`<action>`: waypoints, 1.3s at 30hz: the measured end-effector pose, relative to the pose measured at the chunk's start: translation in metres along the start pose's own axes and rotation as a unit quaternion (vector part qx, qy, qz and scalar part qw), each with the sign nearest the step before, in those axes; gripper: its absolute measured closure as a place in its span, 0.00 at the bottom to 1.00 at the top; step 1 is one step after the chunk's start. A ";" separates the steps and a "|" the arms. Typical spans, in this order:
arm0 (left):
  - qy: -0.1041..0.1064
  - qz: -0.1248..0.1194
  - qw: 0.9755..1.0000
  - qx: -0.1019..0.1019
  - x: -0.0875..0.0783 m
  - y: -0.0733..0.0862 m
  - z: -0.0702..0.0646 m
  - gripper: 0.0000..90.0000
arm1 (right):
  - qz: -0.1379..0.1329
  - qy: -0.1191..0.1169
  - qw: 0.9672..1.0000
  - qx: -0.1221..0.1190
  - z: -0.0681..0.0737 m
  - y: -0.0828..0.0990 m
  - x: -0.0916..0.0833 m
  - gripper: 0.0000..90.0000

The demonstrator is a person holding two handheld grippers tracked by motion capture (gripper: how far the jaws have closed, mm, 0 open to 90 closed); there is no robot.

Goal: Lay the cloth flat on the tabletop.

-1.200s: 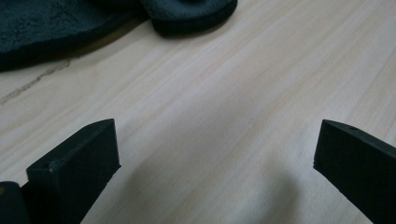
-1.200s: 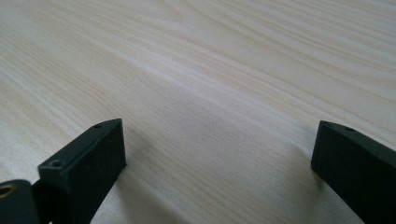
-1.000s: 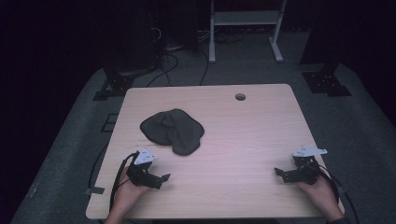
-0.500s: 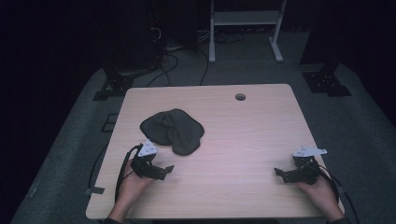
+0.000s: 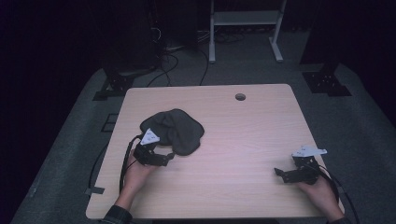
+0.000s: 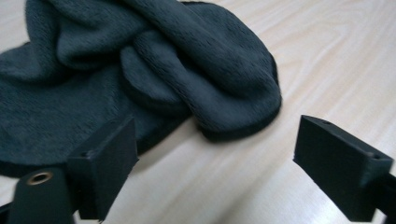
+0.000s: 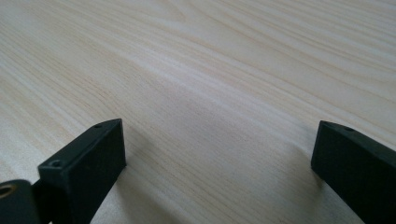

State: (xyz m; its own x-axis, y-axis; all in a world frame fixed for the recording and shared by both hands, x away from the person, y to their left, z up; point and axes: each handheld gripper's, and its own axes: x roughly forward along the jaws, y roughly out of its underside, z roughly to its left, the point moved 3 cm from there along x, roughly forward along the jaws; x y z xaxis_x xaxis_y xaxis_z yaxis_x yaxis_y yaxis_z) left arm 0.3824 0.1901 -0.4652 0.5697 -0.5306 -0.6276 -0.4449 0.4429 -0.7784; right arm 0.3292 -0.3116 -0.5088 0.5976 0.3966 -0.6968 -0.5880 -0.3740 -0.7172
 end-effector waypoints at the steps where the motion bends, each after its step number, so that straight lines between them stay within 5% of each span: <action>1: -0.004 0.005 1.000 0.001 0.002 -0.002 0.002 0.14 | 0.000 0.000 1.000 0.000 0.000 0.000 0.000 0.02; 19: -0.036 -0.012 0.999 -0.009 0.023 -0.020 0.037 0.43 | 0.000 0.000 1.000 0.000 0.000 0.000 0.000 0.02; 27: -0.018 0.007 1.000 -0.021 0.040 -0.020 0.044 0.53 | 0.000 0.000 1.000 0.000 0.000 0.000 0.000 0.02; 36: 0.000 0.026 0.999 -0.026 0.044 -0.021 0.040 0.88 | 0.000 -0.001 1.000 0.000 0.000 0.000 0.000 0.02; 39: 0.010 0.025 0.999 -0.024 0.041 -0.023 0.038 0.92 | 0.000 -0.001 1.000 0.000 0.000 0.000 0.000 0.02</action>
State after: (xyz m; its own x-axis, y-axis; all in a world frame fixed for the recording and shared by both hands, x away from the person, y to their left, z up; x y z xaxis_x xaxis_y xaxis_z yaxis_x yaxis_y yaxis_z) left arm 0.4419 0.1855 -0.4719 0.5316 -0.5235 -0.6659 -0.5058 0.4344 -0.7453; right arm 0.3288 -0.3117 -0.5088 0.5966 0.3976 -0.6971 -0.5881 -0.3745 -0.7169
